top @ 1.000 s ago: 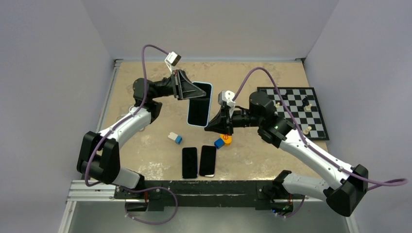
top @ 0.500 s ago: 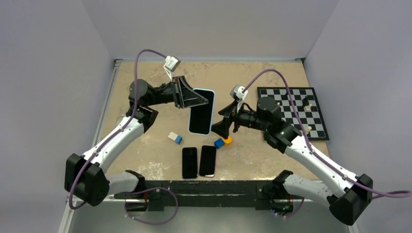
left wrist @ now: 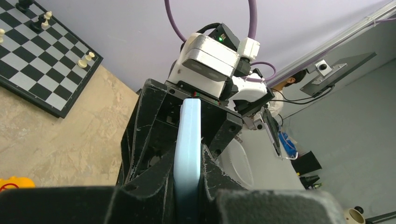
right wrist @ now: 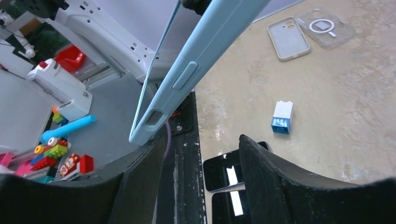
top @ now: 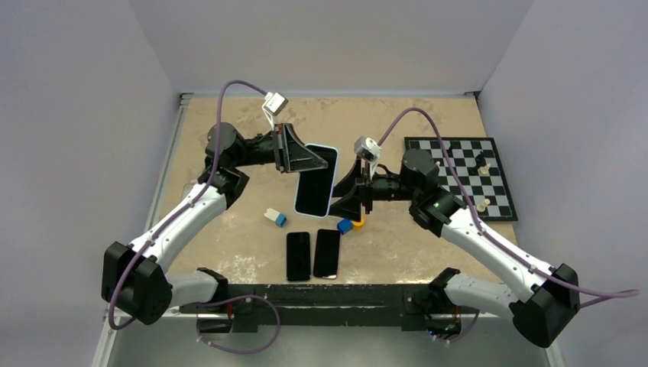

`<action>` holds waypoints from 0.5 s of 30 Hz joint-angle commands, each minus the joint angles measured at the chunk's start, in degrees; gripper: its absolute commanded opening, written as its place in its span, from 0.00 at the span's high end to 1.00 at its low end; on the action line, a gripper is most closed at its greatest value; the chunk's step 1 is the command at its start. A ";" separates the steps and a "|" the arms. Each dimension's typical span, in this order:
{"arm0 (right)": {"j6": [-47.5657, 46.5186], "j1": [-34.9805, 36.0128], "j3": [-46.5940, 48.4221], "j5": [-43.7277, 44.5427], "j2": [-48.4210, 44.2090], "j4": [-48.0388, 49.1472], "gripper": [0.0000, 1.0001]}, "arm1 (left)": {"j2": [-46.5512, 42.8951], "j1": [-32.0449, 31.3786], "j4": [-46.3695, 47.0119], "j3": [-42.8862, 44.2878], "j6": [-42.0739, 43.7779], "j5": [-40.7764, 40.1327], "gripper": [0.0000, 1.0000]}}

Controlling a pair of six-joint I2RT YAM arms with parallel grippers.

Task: Take the phone out of the phone case
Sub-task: Remove the phone case from the phone.

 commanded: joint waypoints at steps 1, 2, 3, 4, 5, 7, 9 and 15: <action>0.03 0.53 0.30 -9.19 -1.38 4.13 0.33 | -2.56 0.18 -0.22 2.17 2.49 -2.98 1.00; -0.71 0.46 -0.08 -9.15 -1.91 3.48 0.32 | -3.02 0.25 -1.84 2.35 3.46 -3.72 1.00; -1.56 0.48 -0.20 -8.81 -2.23 2.45 0.31 | -3.51 0.29 -3.79 2.64 5.00 -4.56 1.00; -2.11 0.50 -0.42 -8.75 -2.39 1.91 0.31 | -4.11 0.29 -6.34 2.94 6.57 -5.46 1.00; -2.41 0.49 -0.50 -8.82 -2.29 1.49 0.31 | -4.44 0.37 -8.51 3.23 7.95 -6.43 1.00; -3.18 0.48 -0.38 -9.36 -1.59 0.86 0.31 | -4.79 0.82 -9.59 2.94 8.88 -8.26 1.00; -3.02 0.41 -0.41 -9.06 -0.76 1.73 0.31 | -4.80 1.35 -9.07 2.44 8.47 -9.81 1.00; 2.18 0.10 0.29 -7.52 1.66 8.84 0.37 | -3.18 1.96 -5.65 2.19 5.70 -10.18 1.00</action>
